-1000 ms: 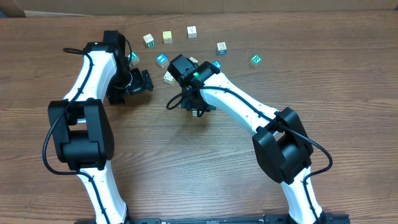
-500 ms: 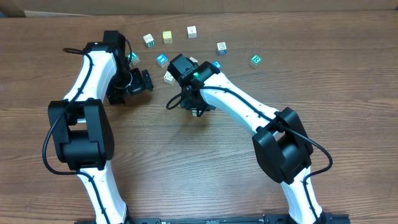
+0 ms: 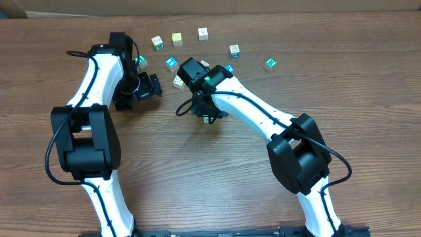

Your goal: Form a tower

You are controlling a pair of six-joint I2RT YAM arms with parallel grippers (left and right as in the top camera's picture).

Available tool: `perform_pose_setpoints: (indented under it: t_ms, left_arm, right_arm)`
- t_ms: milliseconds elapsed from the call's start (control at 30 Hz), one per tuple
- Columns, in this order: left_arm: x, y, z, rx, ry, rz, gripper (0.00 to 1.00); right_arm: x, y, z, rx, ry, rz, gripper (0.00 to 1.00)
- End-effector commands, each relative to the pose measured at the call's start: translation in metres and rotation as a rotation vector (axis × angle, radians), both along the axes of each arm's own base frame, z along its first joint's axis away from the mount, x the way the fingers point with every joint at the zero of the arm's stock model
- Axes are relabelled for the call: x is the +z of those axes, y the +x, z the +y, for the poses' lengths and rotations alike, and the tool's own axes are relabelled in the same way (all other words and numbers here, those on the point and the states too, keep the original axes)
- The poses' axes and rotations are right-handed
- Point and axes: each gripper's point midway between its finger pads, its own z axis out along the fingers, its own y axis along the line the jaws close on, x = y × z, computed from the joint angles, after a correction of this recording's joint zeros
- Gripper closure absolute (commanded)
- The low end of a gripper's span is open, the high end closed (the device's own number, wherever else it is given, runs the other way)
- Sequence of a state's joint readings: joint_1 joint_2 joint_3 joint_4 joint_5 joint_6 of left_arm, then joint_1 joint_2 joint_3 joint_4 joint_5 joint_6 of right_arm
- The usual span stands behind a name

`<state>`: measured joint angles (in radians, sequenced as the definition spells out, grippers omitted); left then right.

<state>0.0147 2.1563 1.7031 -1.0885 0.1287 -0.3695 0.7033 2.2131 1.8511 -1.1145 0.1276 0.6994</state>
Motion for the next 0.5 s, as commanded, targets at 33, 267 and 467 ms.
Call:
perform_pose_setpoints:
  t_ms: [33, 267, 467]
  left_arm:
    - [0.0129, 0.0075, 0.0009, -0.005, 0.010, -0.041, 0.00]
    - [0.0128, 0.0074, 0.0009, -0.005, 0.010, -0.041, 0.00]
    - [0.0129, 0.0075, 0.0009, -0.005, 0.010, -0.041, 0.00]
  right_arm:
    - [0.0186, -0.0010, 0.0051, 0.005, 0.030, -0.032, 0.72]
    - [0.0185, -0.0013, 0.0058, 0.006, 0.033, -0.029, 0.68]
    - [0.0185, -0.0014, 0.0058, 0.006, 0.034, -0.029, 0.57]
